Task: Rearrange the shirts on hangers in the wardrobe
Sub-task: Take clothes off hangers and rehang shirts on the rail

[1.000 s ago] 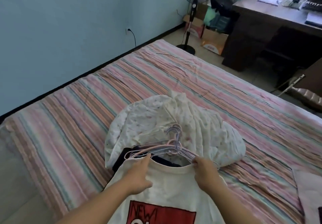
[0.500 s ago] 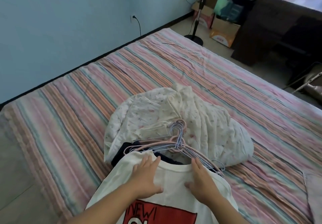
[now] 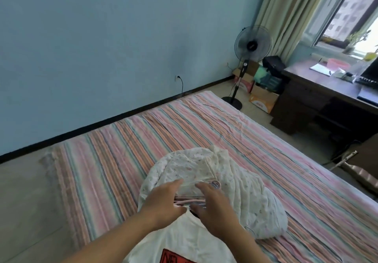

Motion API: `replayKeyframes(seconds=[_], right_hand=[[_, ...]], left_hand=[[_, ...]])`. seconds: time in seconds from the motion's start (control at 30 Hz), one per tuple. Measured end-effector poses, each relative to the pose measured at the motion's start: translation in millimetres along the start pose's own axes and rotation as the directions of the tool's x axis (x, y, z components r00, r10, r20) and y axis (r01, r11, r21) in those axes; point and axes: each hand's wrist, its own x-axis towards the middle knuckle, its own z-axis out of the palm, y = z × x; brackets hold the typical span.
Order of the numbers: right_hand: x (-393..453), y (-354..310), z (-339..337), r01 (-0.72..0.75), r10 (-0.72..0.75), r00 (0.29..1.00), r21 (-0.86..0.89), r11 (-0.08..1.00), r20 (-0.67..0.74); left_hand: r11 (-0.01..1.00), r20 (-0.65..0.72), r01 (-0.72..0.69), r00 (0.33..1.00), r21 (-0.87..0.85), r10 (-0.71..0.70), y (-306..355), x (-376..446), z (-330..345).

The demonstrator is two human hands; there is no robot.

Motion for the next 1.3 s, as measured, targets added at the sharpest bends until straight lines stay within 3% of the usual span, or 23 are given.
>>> replayKeyframes(seconds=[0.3,0.6,0.8,1.0,1.3], right_hand=[[-71,-172,-56,0.244,-0.251,0.962,-0.078,0.967,-0.102],[-181,-342,-79,0.411,-0.43,0.896,-0.164,0.897,-0.107],[-256,-430,-68,0.566,-0.583,0.81,-0.166,0.807,-0.072],[-316,-507,-45,0.757,-0.764,0.645,-0.111,0.644,-0.031],[-368,-611,-4,0.951,-0.931,0.297,0.017,0.308,0.21]], left_hand=[[0.989,-0.284,0.055,0.959,0.136,-0.014,0,-136,-149],[0.943,-0.369,0.184,0.927,0.278,-0.072,-28,-347,-268],[0.924,-0.476,0.278,0.87,0.263,-0.126,-41,-502,-308],[0.909,-0.664,0.395,0.716,0.132,-0.214,-45,-618,-310],[0.8,-0.826,0.591,0.395,-0.106,-0.402,-51,-738,-305]])
